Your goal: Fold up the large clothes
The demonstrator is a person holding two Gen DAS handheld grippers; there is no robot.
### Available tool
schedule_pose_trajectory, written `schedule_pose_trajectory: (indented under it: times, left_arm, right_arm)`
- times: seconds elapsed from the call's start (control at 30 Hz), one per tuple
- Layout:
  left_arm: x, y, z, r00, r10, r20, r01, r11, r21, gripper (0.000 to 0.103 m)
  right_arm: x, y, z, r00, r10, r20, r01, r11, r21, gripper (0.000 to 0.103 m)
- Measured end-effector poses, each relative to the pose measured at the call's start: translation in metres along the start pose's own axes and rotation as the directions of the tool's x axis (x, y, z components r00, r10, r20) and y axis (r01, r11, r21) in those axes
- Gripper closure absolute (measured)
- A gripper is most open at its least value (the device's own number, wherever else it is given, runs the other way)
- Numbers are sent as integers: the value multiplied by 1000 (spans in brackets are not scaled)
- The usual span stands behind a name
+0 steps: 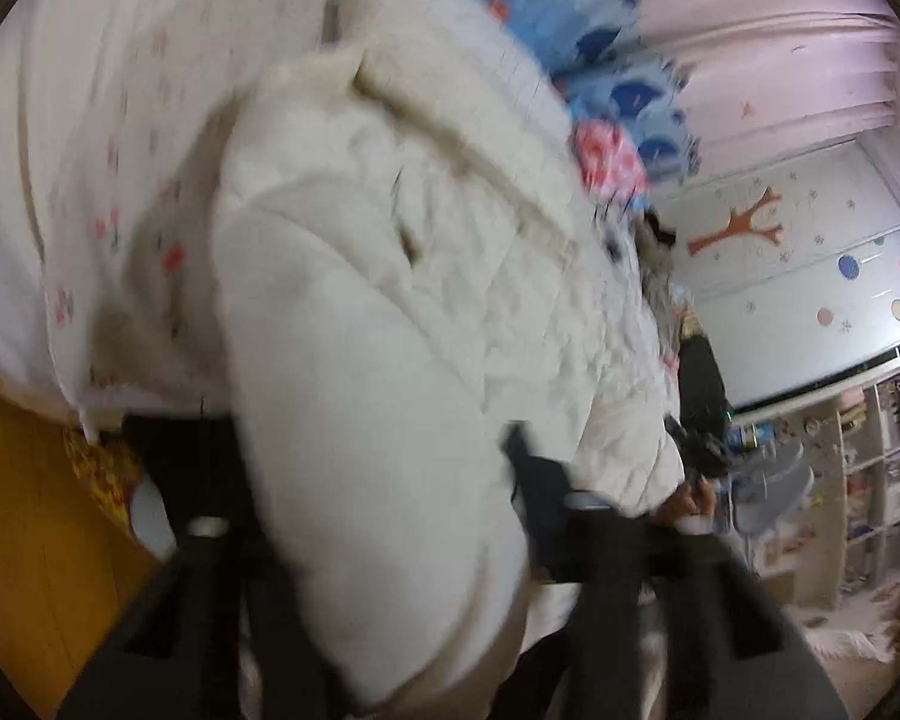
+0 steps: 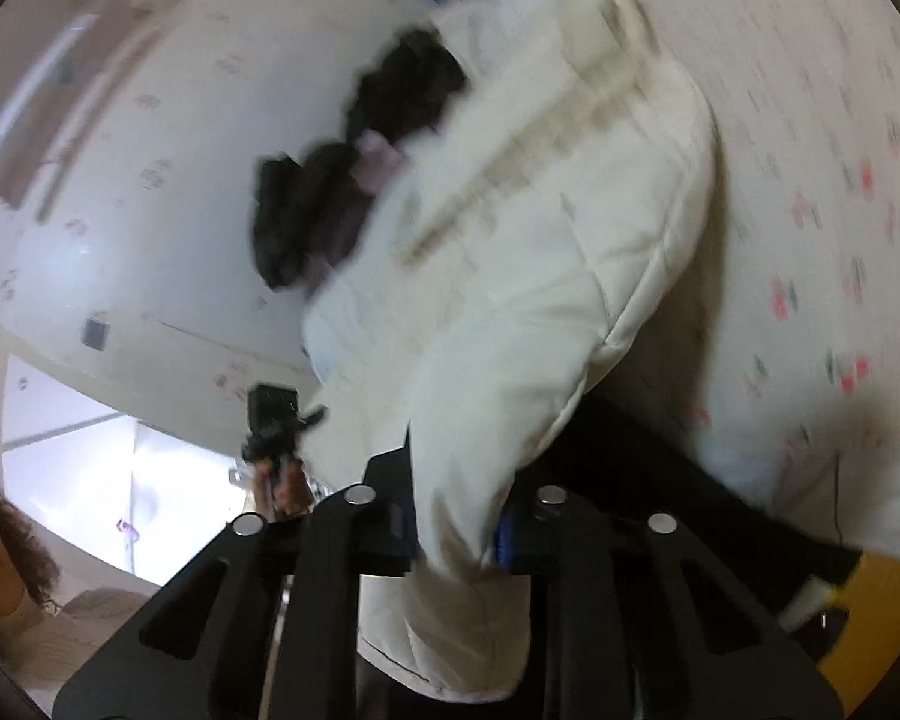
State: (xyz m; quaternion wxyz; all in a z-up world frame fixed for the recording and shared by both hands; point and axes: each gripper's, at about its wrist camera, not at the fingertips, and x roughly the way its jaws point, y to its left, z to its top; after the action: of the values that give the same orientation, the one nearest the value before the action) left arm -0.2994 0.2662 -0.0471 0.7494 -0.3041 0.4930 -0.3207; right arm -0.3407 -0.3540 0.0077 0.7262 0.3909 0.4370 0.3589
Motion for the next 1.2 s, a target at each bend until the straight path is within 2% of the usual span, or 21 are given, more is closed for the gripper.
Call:
schedule_pose_trajectory:
  times: [0.03, 0.13, 0.2, 0.23, 0.27, 0.3, 0.33, 0.43, 0.47, 0.53, 0.6, 0.63, 0.67, 0.7, 0.73, 0.77, 0.83, 0.93, 1.0, 1.1, 1.2]
  left_arm:
    - [-11, -12, 2, 999, -10, 38, 9, 1000, 18, 89]
    - [-42, -41, -2, 992, -62, 106, 52, 994, 99, 91]
    - [-49, -46, -7, 992, -89, 89, 77, 989, 128, 91]
    - [-49, -43, -14, 994, -97, 46, 90, 986, 137, 91]
    - [-44, -38, -18, 996, -94, 5, 92, 987, 135, 91]
    - [-36, -29, -23, 996, -78, -35, 82, 990, 119, 85]
    - [-27, -12, -31, 995, -52, -89, 59, 995, 78, 73]
    - [-13, 24, -48, 990, -34, -139, 32, 999, -18, 51]
    - [-14, 32, -53, 991, -49, -122, 44, 998, -46, 48]
    - [-19, 39, -59, 995, -65, -80, 59, 995, -75, 33]
    - [-20, 39, -60, 996, -78, -44, 74, 993, -87, 33]
    - [-20, 37, -58, 997, -72, -18, 70, 994, -85, 33]
    - [-23, 32, -56, 998, -54, 11, 55, 996, -71, 34]
    - [-21, 27, -55, 999, -36, 33, 38, 998, -53, 57]
    - [-22, 20, -53, 999, 3, 42, -2, 1000, -22, 84]
    - [-23, 13, -52, 998, 39, 56, -40, 999, 7, 85]
    - [-31, -3, -47, 994, 46, 103, -51, 998, 47, 90]
    - [-58, -29, -37, 981, -48, 186, 32, 996, 87, 91]
    - [-69, -45, -28, 974, -104, 203, 81, 990, 119, 91]
    - [-74, -42, -12, 971, -119, 209, 99, 990, 104, 91]
    - [-72, -30, 21, 962, -134, 239, 126, 991, 51, 91]
  right_arm:
    - [3, 12, 4, 999, 21, 26, -20, 999, -30, 87]
    - [-19, 44, 9, 996, 71, 61, -64, 993, -102, 87]
    - [-30, 51, 6, 997, 68, 35, -63, 991, -117, 82]
    - [-33, 48, 2, 999, 49, 11, -47, 993, -106, 79]
    - [-36, 39, -6, 1000, 21, -22, -22, 997, -75, 66]
    - [-37, 28, -13, 999, 8, -50, -10, 999, -38, 48]
    - [-37, 18, -19, 997, -4, -74, 4, 1000, -3, 44]
    - [-32, -9, -47, 992, -5, -128, 15, 997, 78, 43]
    - [-30, -12, -51, 992, 5, -125, 6, 996, 87, 42]
    - [-27, -16, -57, 993, 34, -112, -23, 995, 101, 42]
    - [-23, -15, -57, 995, 70, -75, -64, 995, 81, 44]
    - [-22, -13, -55, 995, 90, -47, -87, 994, 61, 47]
    - [-18, -11, -52, 995, 99, -26, -98, 994, 47, 64]
    - [-16, -7, -48, 995, 100, -2, -99, 995, 30, 79]
    - [-13, -3, -46, 995, 100, 16, -100, 995, 19, 82]
    - [-11, 2, -43, 993, 110, 41, -110, 994, 4, 86]
    - [-12, 17, -38, 986, 145, 86, -143, 989, -33, 88]
    - [-26, 43, -30, 952, 257, 164, -243, 965, -100, 88]
    - [-35, 59, -20, 932, 305, 194, -282, 950, -138, 88]
    - [-40, 59, 1, 931, 301, 208, -277, 951, -136, 88]
    - [-33, 50, 32, 926, 300, 228, -280, 953, -117, 88]
